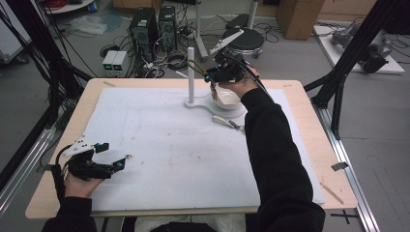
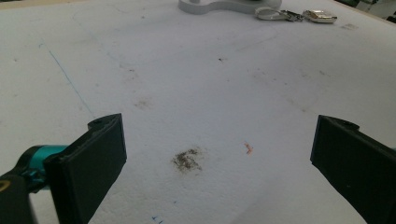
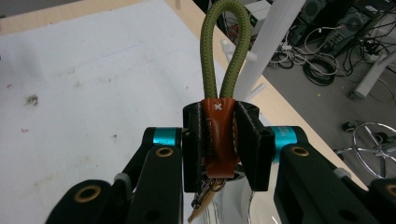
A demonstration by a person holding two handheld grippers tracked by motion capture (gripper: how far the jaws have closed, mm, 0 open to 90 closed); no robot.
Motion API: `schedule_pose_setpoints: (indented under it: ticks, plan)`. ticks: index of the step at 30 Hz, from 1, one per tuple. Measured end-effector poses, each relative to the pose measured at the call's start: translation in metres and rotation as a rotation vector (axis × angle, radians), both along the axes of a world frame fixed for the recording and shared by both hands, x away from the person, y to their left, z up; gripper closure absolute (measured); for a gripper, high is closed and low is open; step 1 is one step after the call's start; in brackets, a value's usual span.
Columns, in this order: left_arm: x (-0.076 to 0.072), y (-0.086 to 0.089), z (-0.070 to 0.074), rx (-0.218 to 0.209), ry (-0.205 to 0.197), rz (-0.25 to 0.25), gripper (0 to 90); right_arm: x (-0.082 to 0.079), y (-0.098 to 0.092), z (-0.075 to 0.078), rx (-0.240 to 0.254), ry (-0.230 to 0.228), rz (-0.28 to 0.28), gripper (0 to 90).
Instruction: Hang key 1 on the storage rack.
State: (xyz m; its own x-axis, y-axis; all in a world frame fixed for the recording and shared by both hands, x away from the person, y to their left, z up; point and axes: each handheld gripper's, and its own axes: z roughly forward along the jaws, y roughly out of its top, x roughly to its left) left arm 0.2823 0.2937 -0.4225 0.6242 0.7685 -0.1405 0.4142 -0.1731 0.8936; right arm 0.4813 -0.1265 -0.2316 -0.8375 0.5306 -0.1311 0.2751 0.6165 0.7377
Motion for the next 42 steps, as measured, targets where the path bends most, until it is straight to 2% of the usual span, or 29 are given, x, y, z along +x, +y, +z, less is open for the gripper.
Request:
schedule_pose_setpoints:
  ticks: [6, 9, 13, 27, 36, 42]
  plan:
    - [0.0, 0.001, 0.0, 0.003, -0.003, -0.001, 3.9, 0.009, 0.013, 0.0, -0.022, -0.003, -0.013, 72.8]
    - [0.001, 0.0, 0.0, 0.005, -0.001, -0.003, 3.9, 0.012, 0.018, -0.001, -0.012, -0.004, -0.016, 72.8]
    - [0.001, 0.001, 0.0, 0.004, -0.003, -0.004, 3.9, 0.016, 0.023, -0.01, -0.058, 0.004, -0.023, 72.8]
    - [0.0, 0.002, 0.0, 0.004, -0.002, -0.003, 3.9, 0.028, 0.024, -0.026, -0.1, 0.029, -0.061, 72.7]
    - [0.001, 0.001, -0.001, 0.008, 0.001, -0.005, 3.9, 0.036, 0.027, -0.046, -0.109, 0.037, -0.084, 72.2]
    - [0.001, 0.002, -0.001, 0.009, 0.001, -0.005, 3.9, 0.039, 0.029, -0.057, -0.084, 0.046, -0.105, 70.6]
